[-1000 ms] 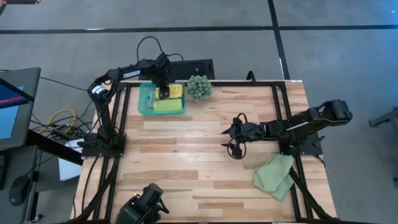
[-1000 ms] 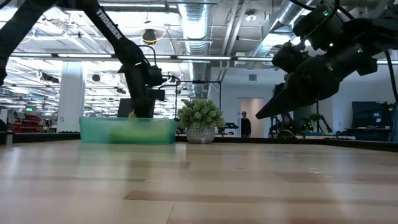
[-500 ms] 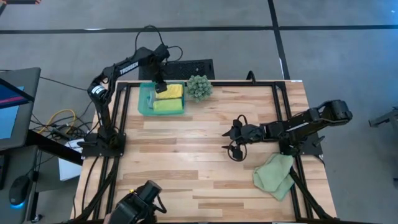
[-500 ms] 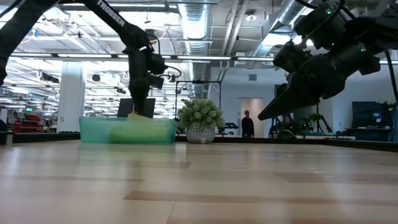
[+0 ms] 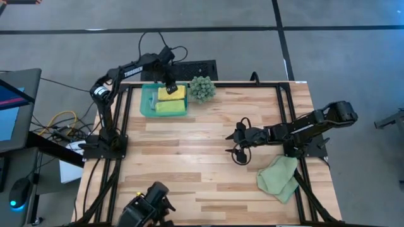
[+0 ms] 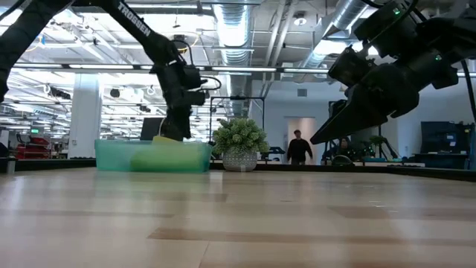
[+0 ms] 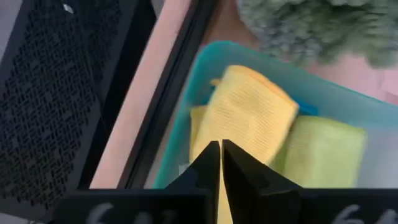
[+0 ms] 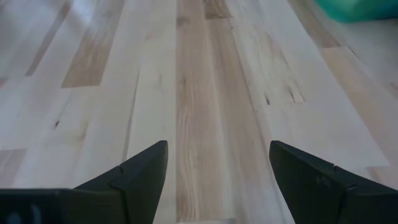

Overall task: Fold microfiber towels
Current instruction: Put the folded yellow microfiber cloth into the blue bin

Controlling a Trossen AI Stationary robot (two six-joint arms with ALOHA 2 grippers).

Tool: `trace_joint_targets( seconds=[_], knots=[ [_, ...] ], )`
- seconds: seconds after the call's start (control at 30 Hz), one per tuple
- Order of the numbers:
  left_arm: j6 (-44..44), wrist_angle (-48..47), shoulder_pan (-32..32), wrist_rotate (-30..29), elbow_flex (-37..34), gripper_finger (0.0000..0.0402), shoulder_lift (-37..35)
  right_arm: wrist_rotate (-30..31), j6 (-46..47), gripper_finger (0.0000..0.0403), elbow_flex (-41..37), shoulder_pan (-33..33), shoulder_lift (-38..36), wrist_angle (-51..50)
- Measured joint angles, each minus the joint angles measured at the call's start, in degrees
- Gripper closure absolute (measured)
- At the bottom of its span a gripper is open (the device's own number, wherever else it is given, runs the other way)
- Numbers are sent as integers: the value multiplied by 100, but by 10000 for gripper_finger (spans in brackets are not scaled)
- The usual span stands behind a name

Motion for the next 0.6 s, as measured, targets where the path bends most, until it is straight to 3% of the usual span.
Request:
trace_joint_targets(
  seconds=[0.27,0.37,0.6],
  knots=[
    [-158,1383,-118,-36,-1091,400,0,0,-2,97,0,2,0,-11],
    [-257,1843,-140,-436,-1396,398,2,0,-2,97,0,2,0,-11],
    [-296,1657,-245,-1023,-1220,398,-134,16,41,97,0,2,0,-11]
  ],
)
